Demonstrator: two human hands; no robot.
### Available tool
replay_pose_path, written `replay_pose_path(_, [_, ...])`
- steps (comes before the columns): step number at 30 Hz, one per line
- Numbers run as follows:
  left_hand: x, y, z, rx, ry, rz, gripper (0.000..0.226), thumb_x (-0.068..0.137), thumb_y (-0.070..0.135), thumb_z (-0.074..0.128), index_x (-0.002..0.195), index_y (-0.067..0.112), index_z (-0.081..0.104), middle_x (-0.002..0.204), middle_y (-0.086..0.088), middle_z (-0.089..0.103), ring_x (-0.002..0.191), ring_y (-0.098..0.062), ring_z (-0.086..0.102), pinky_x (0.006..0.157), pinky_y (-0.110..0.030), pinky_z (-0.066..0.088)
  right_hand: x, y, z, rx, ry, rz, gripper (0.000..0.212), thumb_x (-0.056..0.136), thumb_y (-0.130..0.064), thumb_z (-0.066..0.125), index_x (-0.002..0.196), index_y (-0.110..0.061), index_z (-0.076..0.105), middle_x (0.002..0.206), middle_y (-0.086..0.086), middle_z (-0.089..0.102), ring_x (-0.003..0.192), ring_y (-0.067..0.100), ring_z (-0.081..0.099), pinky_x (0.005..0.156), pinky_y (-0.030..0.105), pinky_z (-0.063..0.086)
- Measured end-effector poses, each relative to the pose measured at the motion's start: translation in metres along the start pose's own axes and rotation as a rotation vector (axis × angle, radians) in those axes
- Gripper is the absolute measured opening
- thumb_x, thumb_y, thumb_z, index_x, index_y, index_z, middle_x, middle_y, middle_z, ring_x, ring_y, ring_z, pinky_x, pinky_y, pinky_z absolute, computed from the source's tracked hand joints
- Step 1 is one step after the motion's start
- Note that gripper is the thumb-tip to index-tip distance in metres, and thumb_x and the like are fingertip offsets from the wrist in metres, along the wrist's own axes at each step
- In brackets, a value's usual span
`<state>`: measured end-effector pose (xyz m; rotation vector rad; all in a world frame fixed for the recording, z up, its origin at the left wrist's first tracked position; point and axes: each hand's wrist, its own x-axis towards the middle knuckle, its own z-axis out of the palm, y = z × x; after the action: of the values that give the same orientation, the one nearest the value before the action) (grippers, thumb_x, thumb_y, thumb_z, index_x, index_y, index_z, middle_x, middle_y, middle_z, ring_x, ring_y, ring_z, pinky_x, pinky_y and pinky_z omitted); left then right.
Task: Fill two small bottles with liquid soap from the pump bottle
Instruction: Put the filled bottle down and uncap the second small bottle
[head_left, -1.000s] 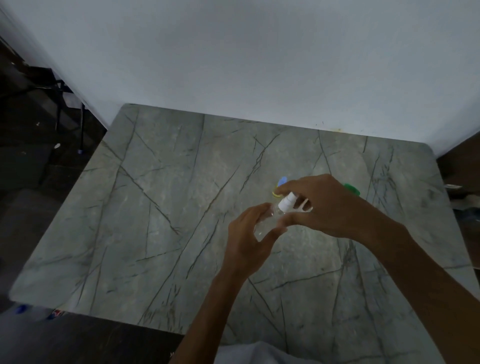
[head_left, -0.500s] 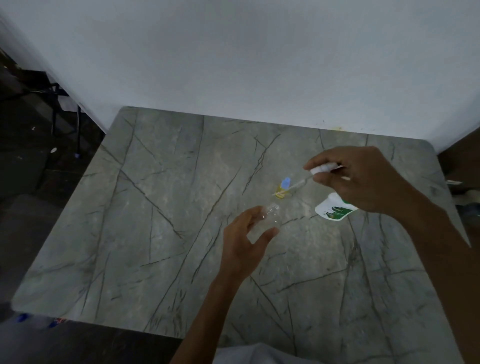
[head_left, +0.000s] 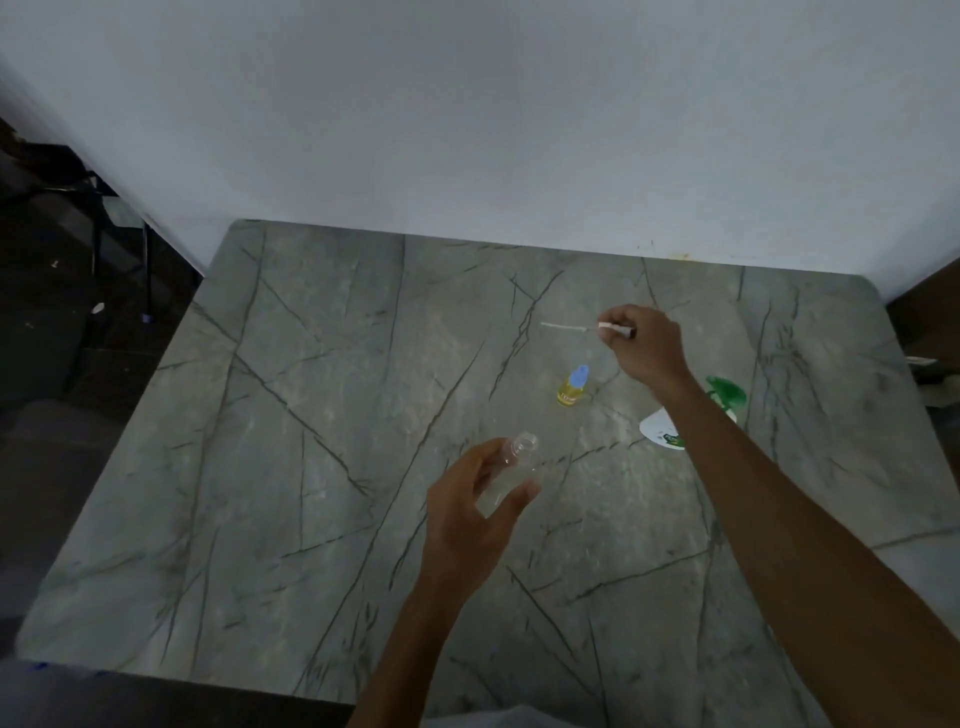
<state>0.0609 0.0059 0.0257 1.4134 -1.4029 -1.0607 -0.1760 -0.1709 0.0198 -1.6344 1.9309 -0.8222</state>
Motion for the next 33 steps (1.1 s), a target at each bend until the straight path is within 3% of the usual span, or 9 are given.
replay_pose_path(4, [-0.001, -0.005, -0.008, -0.019, 0.002, -0.047, 0.045, 0.08, 0.03, 0.078, 0.122, 0.017, 0.065, 0.116, 0.01, 0.071, 0.111, -0.007, 0.067, 0.095, -0.027, 0.054, 0.019, 0.035, 0.035, -0.094, -0.113, 0.099, 0.015, 0.083, -0.012, 0.069, 0.096, -0.006, 0.073, 0.101, 0.01, 0.071, 0.097, 0.025, 0.065, 0.093, 0.03, 0.043])
replay_pose_path(6, [0.0, -0.007, -0.011, -0.028, 0.0, -0.061, 0.047, 0.08, 0.031, 0.077, 0.123, 0.018, 0.064, 0.118, 0.011, 0.07, 0.112, -0.006, 0.066, 0.096, -0.026, 0.054, 0.023, 0.051, 0.045, -0.137, -0.16, 0.148, 0.016, 0.082, -0.011, 0.069, 0.097, -0.007, 0.072, 0.103, 0.01, 0.071, 0.099, 0.026, 0.064, 0.096, 0.033, 0.042])
replay_pose_path(9, [0.001, -0.008, -0.012, -0.038, -0.001, -0.072, 0.047, 0.079, 0.034, 0.075, 0.123, 0.02, 0.063, 0.12, 0.011, 0.07, 0.113, -0.005, 0.066, 0.096, -0.023, 0.053, 0.023, 0.066, 0.053, -0.157, -0.21, 0.176, 0.017, 0.079, -0.008, 0.07, 0.097, -0.006, 0.072, 0.103, 0.01, 0.071, 0.099, 0.025, 0.065, 0.091, 0.026, 0.04])
replay_pose_path(13, [0.003, -0.006, -0.009, -0.037, -0.021, -0.067, 0.046, 0.08, 0.034, 0.074, 0.122, 0.02, 0.063, 0.119, 0.013, 0.069, 0.114, -0.004, 0.065, 0.095, -0.02, 0.051, 0.013, 0.074, 0.062, -0.203, -0.25, 0.107, 0.019, 0.075, -0.002, 0.071, 0.094, -0.002, 0.071, 0.099, 0.014, 0.071, 0.093, 0.029, 0.066, 0.072, 0.017, 0.034])
replay_pose_path(17, [0.005, -0.004, -0.003, -0.049, -0.041, -0.065, 0.044, 0.081, 0.03, 0.074, 0.121, 0.017, 0.064, 0.118, 0.01, 0.07, 0.114, -0.007, 0.066, 0.096, -0.021, 0.051, 0.004, 0.083, 0.071, -0.195, -0.221, 0.029, 0.024, 0.067, 0.01, 0.07, 0.089, 0.002, 0.072, 0.09, 0.018, 0.072, 0.085, 0.031, 0.068, 0.061, -0.001, 0.031])
replay_pose_path(22, [0.003, -0.003, 0.0, -0.044, -0.057, -0.057, 0.043, 0.081, 0.027, 0.075, 0.121, 0.016, 0.063, 0.119, 0.009, 0.07, 0.115, -0.008, 0.065, 0.097, -0.021, 0.051, -0.001, 0.087, 0.068, -0.236, -0.237, -0.042, 0.035, 0.066, -0.001, 0.064, 0.101, -0.001, 0.068, 0.101, 0.015, 0.069, 0.096, 0.032, 0.064, 0.076, 0.02, 0.037])
replay_pose_path(26, [0.001, -0.001, 0.004, -0.026, -0.066, -0.029, 0.042, 0.08, 0.024, 0.074, 0.121, 0.021, 0.062, 0.119, 0.009, 0.069, 0.113, -0.006, 0.066, 0.095, -0.019, 0.052, -0.035, 0.064, 0.042, -0.122, 0.002, -0.075, 0.035, 0.07, 0.01, 0.065, 0.103, -0.003, 0.065, 0.103, 0.013, 0.065, 0.098, 0.031, 0.06, 0.086, 0.03, 0.041])
replay_pose_path(30, [-0.003, 0.002, 0.011, -0.013, -0.071, -0.031, 0.044, 0.079, 0.032, 0.073, 0.12, 0.025, 0.061, 0.118, 0.012, 0.068, 0.112, -0.001, 0.065, 0.094, -0.016, 0.051, -0.111, 0.032, -0.009, 0.07, 0.39, -0.128, 0.019, 0.085, -0.005, 0.069, 0.103, -0.003, 0.064, 0.099, 0.005, 0.063, 0.086, 0.013, 0.058, 0.078, 0.015, 0.045])
replay_pose_path(33, [-0.007, 0.006, 0.019, -0.016, -0.065, -0.026, 0.042, 0.079, 0.029, 0.073, 0.119, 0.028, 0.061, 0.118, 0.013, 0.068, 0.112, -0.001, 0.065, 0.094, -0.015, 0.05, -0.144, 0.058, -0.038, 0.057, 0.7, 0.009, 0.05, 0.075, -0.022, 0.081, 0.112, -0.003, 0.054, 0.108, 0.011, 0.054, 0.091, 0.023, 0.053, 0.077, 0.02, 0.044])
